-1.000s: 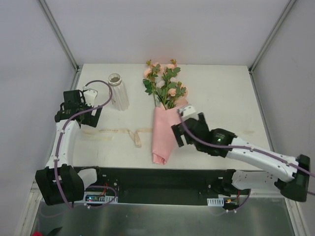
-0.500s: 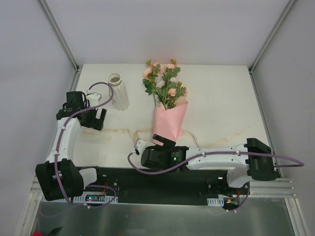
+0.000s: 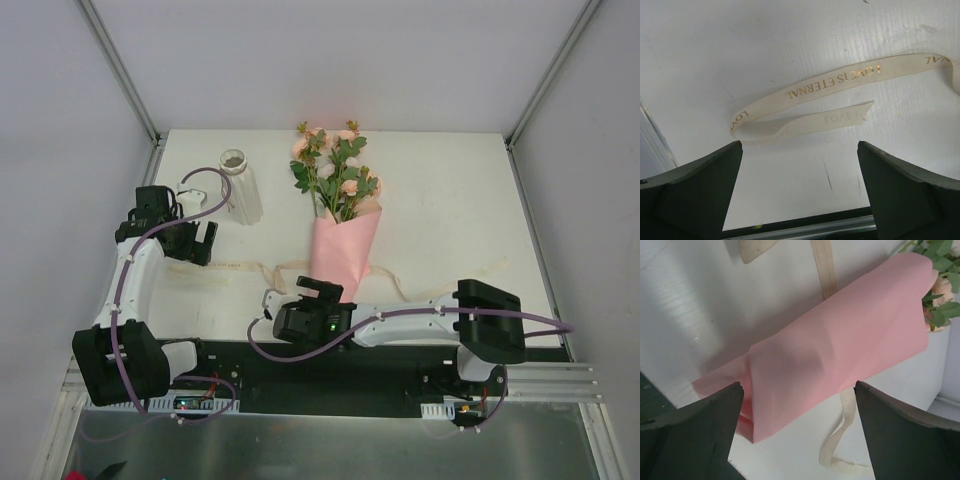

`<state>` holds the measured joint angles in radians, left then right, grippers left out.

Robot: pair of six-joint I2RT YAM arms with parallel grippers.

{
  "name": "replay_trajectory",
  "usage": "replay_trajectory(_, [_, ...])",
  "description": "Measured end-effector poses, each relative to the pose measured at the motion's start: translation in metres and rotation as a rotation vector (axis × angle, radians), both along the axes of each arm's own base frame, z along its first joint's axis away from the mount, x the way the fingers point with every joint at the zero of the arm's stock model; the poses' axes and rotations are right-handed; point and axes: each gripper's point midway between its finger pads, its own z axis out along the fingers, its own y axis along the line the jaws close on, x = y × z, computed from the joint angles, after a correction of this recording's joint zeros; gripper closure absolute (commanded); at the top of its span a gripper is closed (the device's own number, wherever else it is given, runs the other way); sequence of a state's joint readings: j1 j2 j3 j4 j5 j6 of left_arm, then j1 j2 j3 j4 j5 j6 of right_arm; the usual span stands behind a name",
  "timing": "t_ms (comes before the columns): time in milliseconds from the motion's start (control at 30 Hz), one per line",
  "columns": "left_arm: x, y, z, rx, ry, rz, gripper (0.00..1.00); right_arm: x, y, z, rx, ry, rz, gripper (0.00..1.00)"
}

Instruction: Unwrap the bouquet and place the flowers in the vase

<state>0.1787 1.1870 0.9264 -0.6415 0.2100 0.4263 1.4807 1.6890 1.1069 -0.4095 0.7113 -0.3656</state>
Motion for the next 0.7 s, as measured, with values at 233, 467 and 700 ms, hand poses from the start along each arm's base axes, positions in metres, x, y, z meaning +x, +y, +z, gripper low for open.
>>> replay_trajectory(233, [0.000, 0.000, 0.000, 0.001, 0.000, 0.000, 0.01, 0.030, -0.011, -0.019, -0.080, -0.114, -0.036, 0.03])
replay_trajectory(467, [0.000, 0.000, 0.002, 0.002, -0.007, 0.000, 0.01, 0.044, -0.005, 0.001, -0.046, -0.236, -0.065, 0.03])
replay_trajectory(700, [-0.001, 0.000, 0.011, 0.011, -0.044, -0.004, 0.01, 0.048, -0.017, 0.077, 0.215, -0.381, -0.198, 0.03])
